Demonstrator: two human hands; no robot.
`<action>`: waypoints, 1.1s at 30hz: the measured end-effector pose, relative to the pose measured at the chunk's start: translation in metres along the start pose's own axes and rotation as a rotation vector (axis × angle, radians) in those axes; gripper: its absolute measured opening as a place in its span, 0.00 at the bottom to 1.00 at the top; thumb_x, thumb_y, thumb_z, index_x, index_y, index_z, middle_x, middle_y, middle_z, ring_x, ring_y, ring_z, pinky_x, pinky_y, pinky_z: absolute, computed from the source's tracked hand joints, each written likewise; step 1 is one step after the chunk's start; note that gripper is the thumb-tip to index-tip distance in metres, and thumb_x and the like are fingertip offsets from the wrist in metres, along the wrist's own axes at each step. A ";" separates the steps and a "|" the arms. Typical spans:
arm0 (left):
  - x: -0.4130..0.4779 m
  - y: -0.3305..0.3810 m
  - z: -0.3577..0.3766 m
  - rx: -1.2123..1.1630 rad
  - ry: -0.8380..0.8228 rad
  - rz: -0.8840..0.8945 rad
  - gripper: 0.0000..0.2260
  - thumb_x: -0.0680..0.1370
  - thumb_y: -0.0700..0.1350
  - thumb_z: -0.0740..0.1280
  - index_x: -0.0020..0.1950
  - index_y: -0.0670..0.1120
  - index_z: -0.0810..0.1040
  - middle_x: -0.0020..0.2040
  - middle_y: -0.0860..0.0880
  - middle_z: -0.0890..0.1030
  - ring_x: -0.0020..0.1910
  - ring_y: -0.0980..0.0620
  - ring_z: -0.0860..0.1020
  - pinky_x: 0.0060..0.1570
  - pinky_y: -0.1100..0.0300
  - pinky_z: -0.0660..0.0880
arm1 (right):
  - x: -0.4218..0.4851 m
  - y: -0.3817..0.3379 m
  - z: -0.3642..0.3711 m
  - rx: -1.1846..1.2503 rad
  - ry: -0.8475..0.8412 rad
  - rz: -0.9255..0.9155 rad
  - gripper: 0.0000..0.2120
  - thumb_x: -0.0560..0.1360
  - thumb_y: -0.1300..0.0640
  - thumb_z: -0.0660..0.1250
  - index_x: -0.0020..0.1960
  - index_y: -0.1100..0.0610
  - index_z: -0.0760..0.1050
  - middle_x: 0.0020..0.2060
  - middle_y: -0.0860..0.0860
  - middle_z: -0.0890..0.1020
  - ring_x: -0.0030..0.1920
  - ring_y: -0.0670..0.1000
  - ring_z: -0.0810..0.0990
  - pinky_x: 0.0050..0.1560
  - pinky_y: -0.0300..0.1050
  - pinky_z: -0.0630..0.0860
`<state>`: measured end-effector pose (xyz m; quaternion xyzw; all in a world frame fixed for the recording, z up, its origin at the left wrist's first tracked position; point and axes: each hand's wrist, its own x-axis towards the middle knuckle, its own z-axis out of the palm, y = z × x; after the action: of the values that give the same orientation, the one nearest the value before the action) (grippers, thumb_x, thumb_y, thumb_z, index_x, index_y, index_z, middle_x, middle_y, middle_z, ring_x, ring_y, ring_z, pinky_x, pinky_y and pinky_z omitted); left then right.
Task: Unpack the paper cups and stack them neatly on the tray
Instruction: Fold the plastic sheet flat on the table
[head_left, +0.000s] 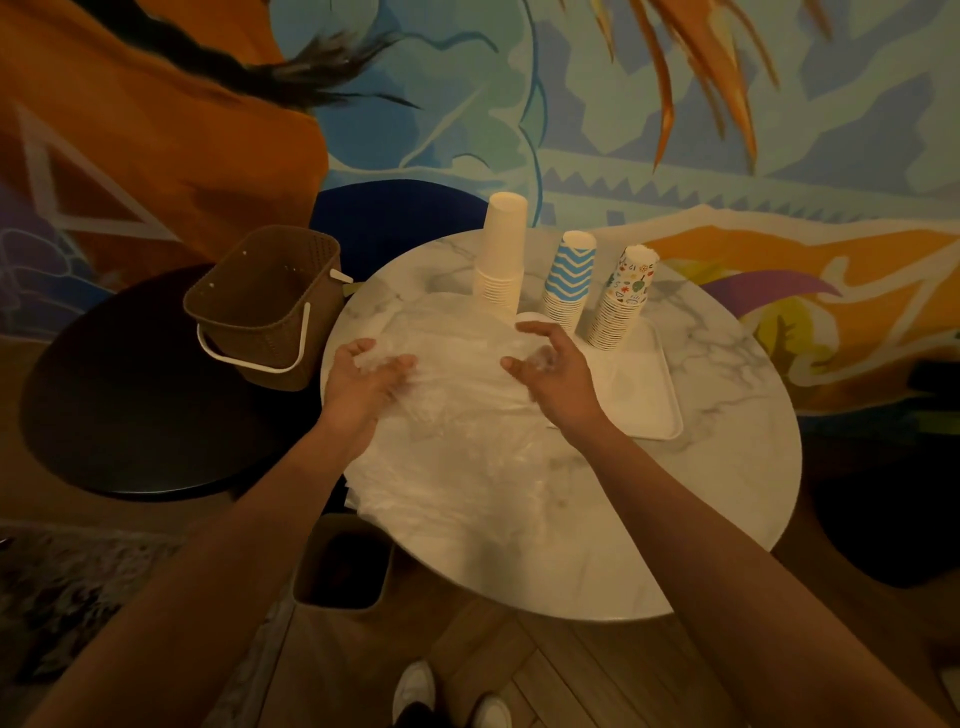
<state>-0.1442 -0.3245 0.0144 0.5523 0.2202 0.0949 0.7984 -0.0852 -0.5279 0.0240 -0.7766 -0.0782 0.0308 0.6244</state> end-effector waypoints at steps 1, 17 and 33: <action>0.000 0.001 -0.001 -0.006 0.015 0.036 0.20 0.74 0.34 0.68 0.61 0.48 0.65 0.50 0.47 0.78 0.45 0.54 0.80 0.51 0.55 0.77 | 0.000 0.002 -0.002 -0.026 -0.004 -0.028 0.15 0.71 0.61 0.72 0.56 0.52 0.76 0.29 0.51 0.72 0.26 0.41 0.71 0.29 0.35 0.70; 0.019 0.016 -0.020 0.847 -0.216 0.213 0.09 0.74 0.43 0.71 0.53 0.41 0.81 0.42 0.44 0.80 0.41 0.55 0.75 0.43 0.67 0.72 | 0.006 0.005 -0.033 -0.749 -0.019 -0.136 0.21 0.69 0.65 0.73 0.61 0.58 0.77 0.45 0.56 0.81 0.48 0.55 0.77 0.51 0.38 0.69; 0.007 -0.019 0.039 0.553 0.317 0.237 0.14 0.83 0.48 0.50 0.59 0.37 0.63 0.55 0.36 0.75 0.51 0.42 0.74 0.45 0.57 0.67 | 0.000 0.004 0.029 -0.080 0.437 0.216 0.12 0.82 0.56 0.51 0.61 0.62 0.63 0.50 0.56 0.77 0.53 0.59 0.77 0.52 0.46 0.70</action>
<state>-0.1224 -0.3617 0.0064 0.7482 0.2934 0.2081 0.5575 -0.0894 -0.5011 0.0135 -0.7928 0.1408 -0.0744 0.5883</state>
